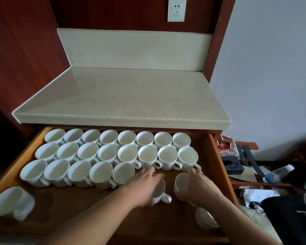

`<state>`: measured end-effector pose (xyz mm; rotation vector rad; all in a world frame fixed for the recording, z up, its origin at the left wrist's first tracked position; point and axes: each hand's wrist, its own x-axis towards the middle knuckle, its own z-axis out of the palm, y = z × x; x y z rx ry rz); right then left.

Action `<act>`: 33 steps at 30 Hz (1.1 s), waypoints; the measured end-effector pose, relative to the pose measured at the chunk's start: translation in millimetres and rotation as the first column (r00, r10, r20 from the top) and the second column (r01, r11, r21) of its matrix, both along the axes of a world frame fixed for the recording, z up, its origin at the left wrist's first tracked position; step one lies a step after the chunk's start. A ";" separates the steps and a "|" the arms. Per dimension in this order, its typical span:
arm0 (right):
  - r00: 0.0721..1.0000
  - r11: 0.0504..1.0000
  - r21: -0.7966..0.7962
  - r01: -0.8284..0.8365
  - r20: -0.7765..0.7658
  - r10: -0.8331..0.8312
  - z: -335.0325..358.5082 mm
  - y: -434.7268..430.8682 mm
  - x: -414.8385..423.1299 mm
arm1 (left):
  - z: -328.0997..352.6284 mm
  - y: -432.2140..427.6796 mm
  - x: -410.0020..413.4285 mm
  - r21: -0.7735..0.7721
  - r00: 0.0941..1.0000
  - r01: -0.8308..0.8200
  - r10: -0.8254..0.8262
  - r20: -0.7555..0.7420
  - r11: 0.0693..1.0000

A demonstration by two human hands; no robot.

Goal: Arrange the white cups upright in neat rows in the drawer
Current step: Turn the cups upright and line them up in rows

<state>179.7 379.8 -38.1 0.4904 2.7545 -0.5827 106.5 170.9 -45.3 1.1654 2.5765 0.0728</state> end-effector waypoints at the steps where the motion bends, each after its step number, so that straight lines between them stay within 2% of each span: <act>1: 1.000 1.000 0.002 -0.011 0.000 0.011 0.7 -2.0 -2.6 | -0.6 -0.8 -1.4 0.014 1.000 -0.012 0.012 0.002 1.000; 10: 0.995 0.997 -0.081 -0.007 -0.098 -0.001 -3.8 -10.0 -11.5 | -17.8 -2.1 -12.2 0.154 0.994 -0.068 0.081 -0.078 0.986; 15: 0.997 0.991 -0.131 0.021 -0.073 -0.031 -9.9 -9.2 -6.0 | -22.8 -5.0 -14.8 0.252 0.985 -0.058 0.096 -0.144 0.966; 26: 0.996 0.988 -0.153 0.012 -0.084 -0.025 -7.0 -19.1 -23.1 | -24.2 -15.8 -18.5 0.237 0.957 -0.117 0.173 -0.234 0.965; 33: 0.994 0.985 -0.169 0.034 -0.099 -0.052 -8.4 -19.4 -22.4 | -2.6 -67.5 -30.1 0.212 0.953 -0.243 0.273 -0.130 0.947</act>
